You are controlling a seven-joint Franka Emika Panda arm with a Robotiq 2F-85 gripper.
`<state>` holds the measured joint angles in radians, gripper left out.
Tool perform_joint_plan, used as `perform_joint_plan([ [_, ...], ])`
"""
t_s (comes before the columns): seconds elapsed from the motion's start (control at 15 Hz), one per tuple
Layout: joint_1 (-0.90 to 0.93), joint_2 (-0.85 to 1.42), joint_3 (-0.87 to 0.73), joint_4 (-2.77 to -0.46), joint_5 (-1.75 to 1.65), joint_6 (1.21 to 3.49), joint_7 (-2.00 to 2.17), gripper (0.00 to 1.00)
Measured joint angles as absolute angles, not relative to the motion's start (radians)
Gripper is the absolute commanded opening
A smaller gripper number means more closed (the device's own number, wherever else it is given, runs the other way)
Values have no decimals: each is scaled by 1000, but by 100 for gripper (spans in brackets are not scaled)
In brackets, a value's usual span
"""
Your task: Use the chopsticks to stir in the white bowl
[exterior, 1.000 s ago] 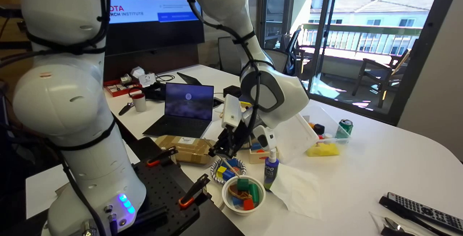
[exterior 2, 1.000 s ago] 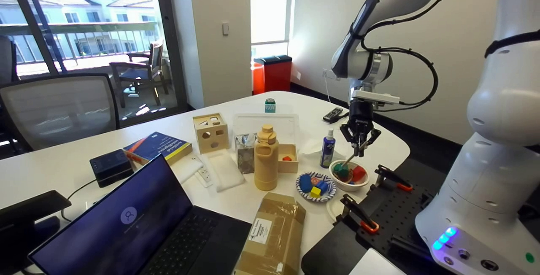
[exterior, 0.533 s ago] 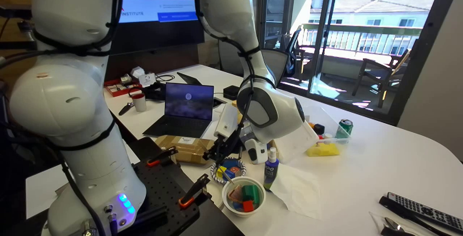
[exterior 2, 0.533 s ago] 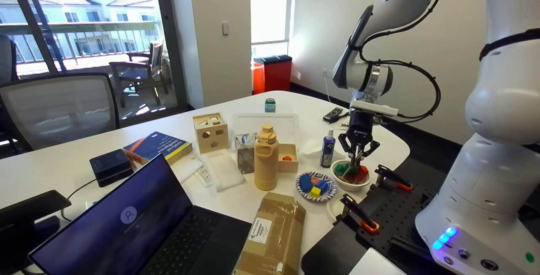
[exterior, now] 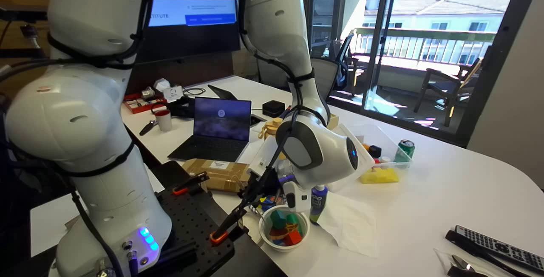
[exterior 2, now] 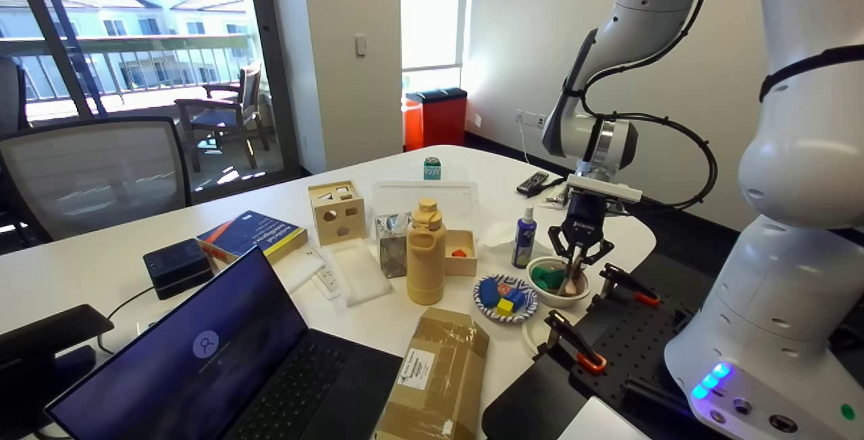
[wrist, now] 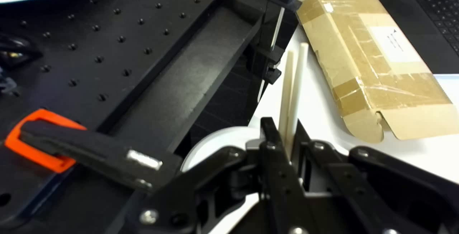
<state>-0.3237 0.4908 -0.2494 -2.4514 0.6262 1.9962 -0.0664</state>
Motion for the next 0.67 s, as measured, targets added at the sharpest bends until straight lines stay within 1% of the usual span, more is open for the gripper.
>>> perform_joint_plan([
  [0.4, -332, 492, -240, -2473, 738, 2150, -98, 3],
  [0.67, -332, 492, -217, -2474, 792, 2161, -150, 3],
])
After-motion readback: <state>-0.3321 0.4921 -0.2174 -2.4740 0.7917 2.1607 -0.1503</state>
